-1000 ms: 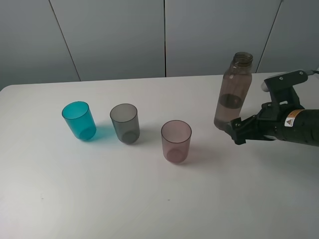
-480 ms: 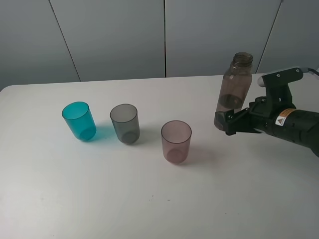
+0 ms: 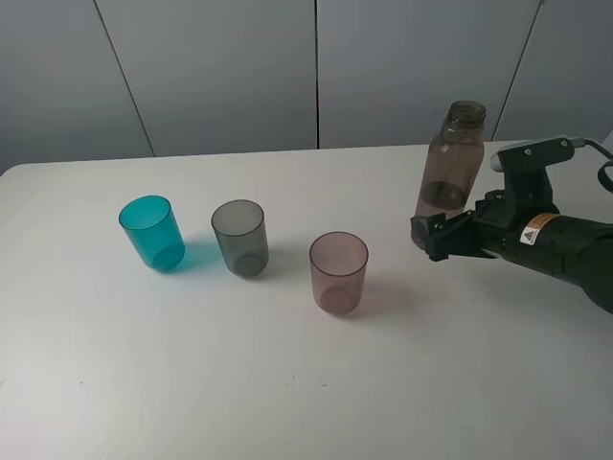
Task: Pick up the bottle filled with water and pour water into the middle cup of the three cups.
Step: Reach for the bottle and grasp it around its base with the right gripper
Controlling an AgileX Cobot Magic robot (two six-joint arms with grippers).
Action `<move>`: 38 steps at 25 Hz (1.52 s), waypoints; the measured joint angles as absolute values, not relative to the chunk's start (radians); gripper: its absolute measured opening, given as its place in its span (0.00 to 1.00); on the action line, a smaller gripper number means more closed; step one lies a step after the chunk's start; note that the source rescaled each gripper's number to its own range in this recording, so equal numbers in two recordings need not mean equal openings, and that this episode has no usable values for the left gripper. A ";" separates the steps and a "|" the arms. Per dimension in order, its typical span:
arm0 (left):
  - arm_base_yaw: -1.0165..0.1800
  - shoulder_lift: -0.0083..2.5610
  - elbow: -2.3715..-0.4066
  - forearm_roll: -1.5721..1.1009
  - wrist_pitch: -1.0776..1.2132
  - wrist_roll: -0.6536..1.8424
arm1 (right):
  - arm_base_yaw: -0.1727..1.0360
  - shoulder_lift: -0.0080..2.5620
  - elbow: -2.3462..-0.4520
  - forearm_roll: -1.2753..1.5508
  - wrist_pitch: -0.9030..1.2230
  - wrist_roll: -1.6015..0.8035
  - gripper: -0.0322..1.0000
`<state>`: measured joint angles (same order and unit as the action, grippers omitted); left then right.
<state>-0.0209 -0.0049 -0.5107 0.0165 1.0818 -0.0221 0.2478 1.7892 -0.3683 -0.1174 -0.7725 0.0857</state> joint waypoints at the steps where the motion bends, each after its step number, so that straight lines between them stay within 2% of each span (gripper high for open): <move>1: -0.021 -0.005 -0.511 0.017 1.082 -0.022 | 0.248 1.796 -0.377 -0.117 -0.772 0.086 1.00; 11: -0.021 -0.005 -0.511 0.017 1.082 -0.022 | 0.248 1.853 -0.448 -0.090 -0.793 0.086 1.00; 28: -0.021 -0.005 -0.511 0.017 1.082 -0.022 | 0.248 1.998 -0.448 -0.062 -1.100 0.096 1.00; 38: -0.021 -0.005 -0.511 0.017 1.082 -0.022 | 0.248 2.053 -0.468 -0.060 -1.179 0.096 1.00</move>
<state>-0.0209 -0.0049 -0.5107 0.0165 1.0818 -0.0221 0.2478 2.0526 -0.4682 -0.0599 -1.1795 0.0958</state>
